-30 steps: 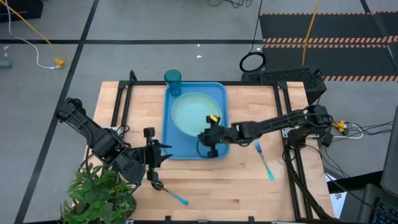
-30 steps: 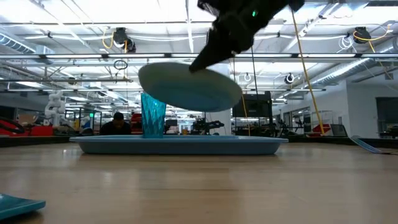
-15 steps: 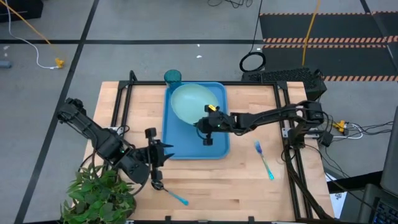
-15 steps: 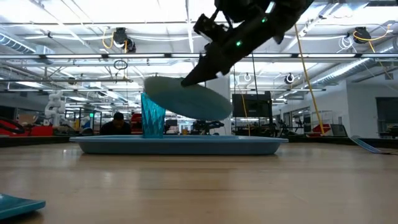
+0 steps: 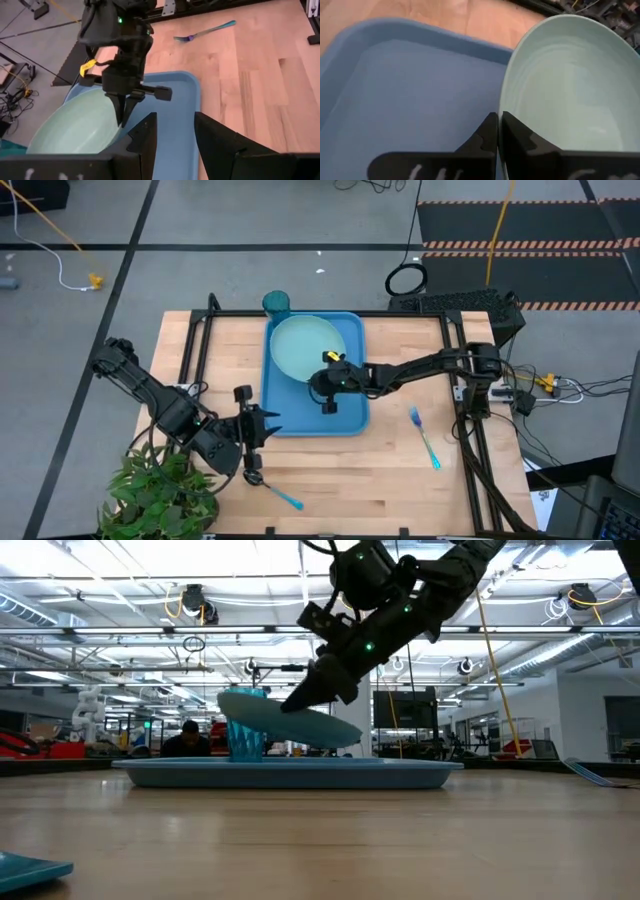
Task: Pick and place plate/cup/fork/spoon on tray
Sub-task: Put the light green plate on the blue serving tray to the bottom left of the blue cup, then put the violet fork on the blue serving tray to the left of the light green plate
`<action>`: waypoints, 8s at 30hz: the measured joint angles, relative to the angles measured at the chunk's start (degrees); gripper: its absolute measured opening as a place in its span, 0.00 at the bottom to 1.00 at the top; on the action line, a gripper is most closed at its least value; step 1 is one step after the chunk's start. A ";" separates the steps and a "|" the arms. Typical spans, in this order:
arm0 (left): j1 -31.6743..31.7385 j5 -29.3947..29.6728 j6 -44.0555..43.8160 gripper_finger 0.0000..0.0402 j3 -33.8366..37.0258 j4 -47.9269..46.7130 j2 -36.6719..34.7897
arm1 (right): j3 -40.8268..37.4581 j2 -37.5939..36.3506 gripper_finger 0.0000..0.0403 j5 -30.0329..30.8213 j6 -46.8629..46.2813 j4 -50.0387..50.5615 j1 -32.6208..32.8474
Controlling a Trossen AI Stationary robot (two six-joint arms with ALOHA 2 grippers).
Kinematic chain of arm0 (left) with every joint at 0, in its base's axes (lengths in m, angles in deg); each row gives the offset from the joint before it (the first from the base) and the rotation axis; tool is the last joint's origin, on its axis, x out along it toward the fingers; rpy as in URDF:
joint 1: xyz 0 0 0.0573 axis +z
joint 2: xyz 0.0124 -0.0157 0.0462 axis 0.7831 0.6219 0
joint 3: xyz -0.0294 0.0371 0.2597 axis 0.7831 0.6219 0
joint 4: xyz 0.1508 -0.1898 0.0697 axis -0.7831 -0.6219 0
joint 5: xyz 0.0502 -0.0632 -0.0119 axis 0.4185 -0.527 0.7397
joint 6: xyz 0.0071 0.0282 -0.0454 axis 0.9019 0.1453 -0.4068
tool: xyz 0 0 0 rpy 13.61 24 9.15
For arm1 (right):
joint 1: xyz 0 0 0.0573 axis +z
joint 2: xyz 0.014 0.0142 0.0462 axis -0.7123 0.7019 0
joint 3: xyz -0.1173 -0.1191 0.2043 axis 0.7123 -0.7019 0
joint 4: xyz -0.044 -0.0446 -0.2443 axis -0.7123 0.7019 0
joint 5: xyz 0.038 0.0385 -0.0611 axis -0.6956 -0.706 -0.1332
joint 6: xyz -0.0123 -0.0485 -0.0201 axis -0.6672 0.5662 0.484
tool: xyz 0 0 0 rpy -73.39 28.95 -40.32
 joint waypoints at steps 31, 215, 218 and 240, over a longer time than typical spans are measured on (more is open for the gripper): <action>0.17 -0.07 7.86 0.33 0.00 5.25 0.00 | -0.01 4.64 0.11 -1.45 -8.69 0.31 0.14; 6.75 -5.21 8.23 0.33 -0.02 5.00 3.80 | 10.54 4.37 0.01 -9.10 -10.44 26.59 3.17; 6.80 -5.22 8.93 0.33 -0.02 5.87 3.80 | 10.54 4.37 0.01 -9.01 -11.58 26.63 3.15; 6.88 -5.22 11.07 0.33 -0.02 6.70 3.80 | 7.00 6.83 0.01 -7.25 -10.36 18.33 2.55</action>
